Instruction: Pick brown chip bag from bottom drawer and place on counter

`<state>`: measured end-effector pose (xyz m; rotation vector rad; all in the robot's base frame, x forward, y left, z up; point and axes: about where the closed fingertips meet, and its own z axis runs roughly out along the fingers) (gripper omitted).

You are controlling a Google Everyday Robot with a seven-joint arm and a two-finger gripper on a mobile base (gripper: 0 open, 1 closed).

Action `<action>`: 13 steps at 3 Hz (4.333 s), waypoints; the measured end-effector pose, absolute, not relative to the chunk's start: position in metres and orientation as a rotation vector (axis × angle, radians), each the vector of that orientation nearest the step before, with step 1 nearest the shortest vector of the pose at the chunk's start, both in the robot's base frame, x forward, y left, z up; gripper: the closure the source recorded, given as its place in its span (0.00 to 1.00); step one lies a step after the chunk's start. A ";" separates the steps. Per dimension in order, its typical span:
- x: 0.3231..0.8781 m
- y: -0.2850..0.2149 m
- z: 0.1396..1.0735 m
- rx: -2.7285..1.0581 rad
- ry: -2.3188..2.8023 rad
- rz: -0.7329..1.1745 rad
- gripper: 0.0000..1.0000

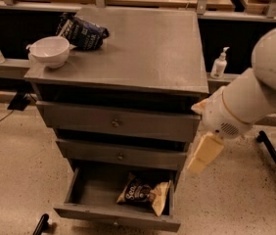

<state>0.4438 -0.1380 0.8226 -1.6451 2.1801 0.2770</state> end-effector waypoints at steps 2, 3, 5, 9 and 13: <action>0.455 -0.129 0.820 -1.589 2.137 0.285 0.00; 0.468 -0.115 0.791 -1.534 2.141 0.313 0.00; 0.476 -0.079 0.674 -1.408 2.181 0.520 0.00; 0.472 -0.044 0.479 -1.463 2.001 0.523 0.00; 0.513 -0.003 0.356 -1.433 1.909 0.488 0.00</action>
Offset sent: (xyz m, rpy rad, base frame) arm 0.0117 0.0101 -0.0102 0.0513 -0.0165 -0.0158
